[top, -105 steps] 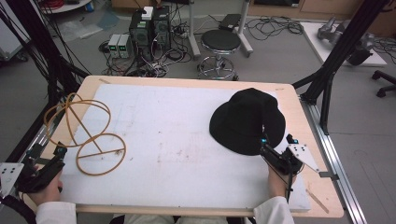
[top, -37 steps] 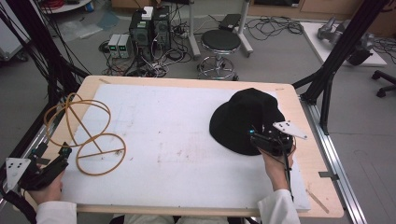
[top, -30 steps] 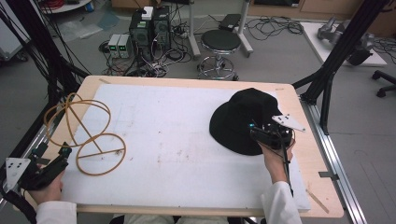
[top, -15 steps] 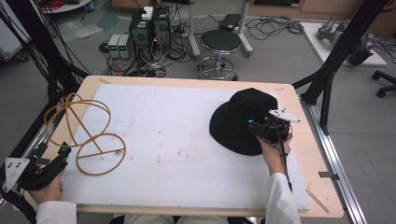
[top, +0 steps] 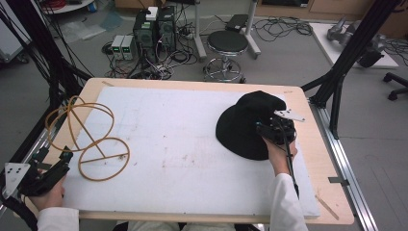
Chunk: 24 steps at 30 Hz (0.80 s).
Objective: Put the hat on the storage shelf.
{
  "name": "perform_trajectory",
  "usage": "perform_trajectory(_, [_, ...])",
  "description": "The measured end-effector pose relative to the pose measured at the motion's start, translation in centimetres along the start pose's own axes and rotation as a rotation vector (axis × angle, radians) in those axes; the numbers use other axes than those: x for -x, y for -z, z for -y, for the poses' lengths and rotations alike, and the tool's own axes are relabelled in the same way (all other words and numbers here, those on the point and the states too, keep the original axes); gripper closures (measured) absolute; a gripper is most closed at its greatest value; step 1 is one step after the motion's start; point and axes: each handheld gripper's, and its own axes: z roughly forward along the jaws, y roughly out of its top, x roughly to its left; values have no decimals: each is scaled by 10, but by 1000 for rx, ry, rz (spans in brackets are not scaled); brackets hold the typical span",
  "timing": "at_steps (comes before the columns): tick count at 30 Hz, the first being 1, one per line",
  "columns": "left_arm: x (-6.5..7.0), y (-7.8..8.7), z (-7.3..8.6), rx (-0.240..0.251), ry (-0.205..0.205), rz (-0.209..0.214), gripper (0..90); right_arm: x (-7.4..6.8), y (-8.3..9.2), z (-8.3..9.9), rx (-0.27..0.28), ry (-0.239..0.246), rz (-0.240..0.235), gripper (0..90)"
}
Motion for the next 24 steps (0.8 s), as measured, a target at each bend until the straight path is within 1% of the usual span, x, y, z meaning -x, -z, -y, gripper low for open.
perform_trajectory(1, [0, 0, 0, -1, -3, 2, 251, 0, 1, 0, -3, 10, -27, 423])
perform_trajectory(2, [0, 0, 0, -2, -1, 6, 251, -1, 2, -1, -3, 18, -25, 492])
perform_trajectory(3, [0, -1, 0, -2, 0, 8, 250, -2, 4, -2, 9, 40, -15, 594])
perform_trajectory(5, [0, 0, 0, 0, 1, 9, 250, -3, 6, -2, 8, 53, -34, 786])
perform_trajectory(6, [0, 0, 0, 0, 1, 9, 250, -3, 6, -2, 8, 53, -34, 786])
perform_trajectory(7, [0, 0, 0, 1, 2, 8, 250, -3, 8, -2, 8, 77, -25, 848])
perform_trajectory(11, [-1, 0, 0, 0, 0, 7, 251, 0, 9, -2, 12, 76, -49, 859])
perform_trajectory(20, [-1, 0, 0, 0, 0, 7, 251, -2, 11, -1, 19, 81, -39, 860])
perform_trajectory(24, [-1, 0, 0, 2, 2, 8, 251, -1, 14, 1, 38, 73, -41, 860])
